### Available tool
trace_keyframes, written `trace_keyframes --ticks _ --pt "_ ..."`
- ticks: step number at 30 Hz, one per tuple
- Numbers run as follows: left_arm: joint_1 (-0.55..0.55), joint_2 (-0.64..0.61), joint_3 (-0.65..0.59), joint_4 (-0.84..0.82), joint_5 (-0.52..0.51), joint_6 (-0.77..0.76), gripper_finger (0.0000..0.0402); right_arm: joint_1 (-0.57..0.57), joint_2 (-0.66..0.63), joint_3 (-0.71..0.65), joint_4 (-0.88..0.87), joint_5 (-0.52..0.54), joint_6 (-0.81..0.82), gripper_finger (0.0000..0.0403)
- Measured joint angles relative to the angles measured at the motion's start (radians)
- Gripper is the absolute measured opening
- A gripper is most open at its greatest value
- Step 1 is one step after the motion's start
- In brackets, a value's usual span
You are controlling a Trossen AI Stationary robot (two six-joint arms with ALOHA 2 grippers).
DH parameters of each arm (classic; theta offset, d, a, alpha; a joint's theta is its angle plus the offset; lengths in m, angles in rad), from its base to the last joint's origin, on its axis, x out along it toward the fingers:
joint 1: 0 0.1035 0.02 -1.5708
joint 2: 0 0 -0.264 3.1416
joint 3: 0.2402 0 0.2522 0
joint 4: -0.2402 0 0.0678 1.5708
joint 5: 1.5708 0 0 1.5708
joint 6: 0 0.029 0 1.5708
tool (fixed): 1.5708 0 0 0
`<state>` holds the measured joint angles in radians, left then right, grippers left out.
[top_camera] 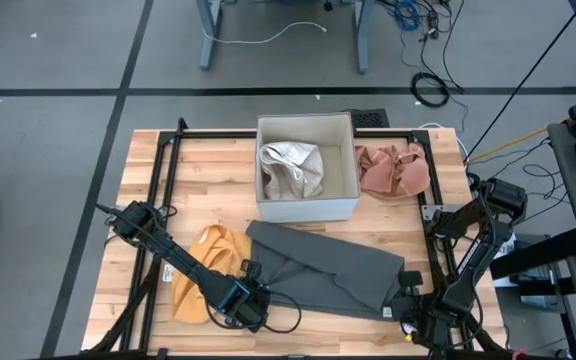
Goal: Fold towel
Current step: Fold the gray towel
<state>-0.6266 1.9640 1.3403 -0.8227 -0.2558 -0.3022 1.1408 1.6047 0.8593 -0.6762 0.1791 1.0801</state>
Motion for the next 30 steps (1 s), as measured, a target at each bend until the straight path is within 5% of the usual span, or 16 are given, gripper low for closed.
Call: trace_keyframes --ticks 8,30 --pt "0.000 0.000 0.000 0.000 0.000 0.001 0.0043 0.000 0.000 0.000 -0.005 0.001 -0.010 0.0005" --pt "-0.014 0.000 0.069 -0.102 -0.014 0.070 0.0017 0.000 -0.056 0.002 0.108 0.028 -0.071 0.0000"
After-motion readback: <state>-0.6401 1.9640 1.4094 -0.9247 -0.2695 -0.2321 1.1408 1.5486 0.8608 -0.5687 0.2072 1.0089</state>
